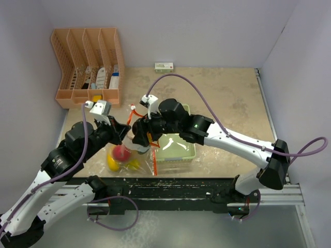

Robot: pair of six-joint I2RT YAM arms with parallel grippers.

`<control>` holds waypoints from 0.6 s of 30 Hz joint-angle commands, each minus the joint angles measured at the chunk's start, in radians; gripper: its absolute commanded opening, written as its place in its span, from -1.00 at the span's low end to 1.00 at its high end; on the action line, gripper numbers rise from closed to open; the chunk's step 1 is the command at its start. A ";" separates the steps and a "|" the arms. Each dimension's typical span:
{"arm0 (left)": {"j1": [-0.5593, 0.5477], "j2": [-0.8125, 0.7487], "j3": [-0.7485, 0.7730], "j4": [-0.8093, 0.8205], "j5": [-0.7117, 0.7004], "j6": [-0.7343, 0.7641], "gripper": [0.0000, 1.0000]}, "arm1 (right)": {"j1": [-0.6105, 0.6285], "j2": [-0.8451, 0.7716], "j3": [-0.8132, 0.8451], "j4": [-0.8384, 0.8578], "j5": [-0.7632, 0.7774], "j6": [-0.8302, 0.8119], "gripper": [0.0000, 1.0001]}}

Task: Place the food in the zip-top bag and seal the zipper
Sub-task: Place the fake fruit in the zipper food storage bag.

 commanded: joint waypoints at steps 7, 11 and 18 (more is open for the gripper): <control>-0.005 -0.015 0.038 0.030 0.036 -0.041 -1.00 | -0.002 0.023 0.101 -0.017 0.070 -0.031 0.89; -0.005 -0.013 0.041 0.030 0.036 -0.040 -1.00 | -0.001 0.014 0.115 -0.029 0.048 -0.030 0.93; -0.004 -0.015 0.058 0.015 -0.010 -0.063 -1.00 | -0.001 -0.098 0.132 -0.075 0.071 0.003 0.93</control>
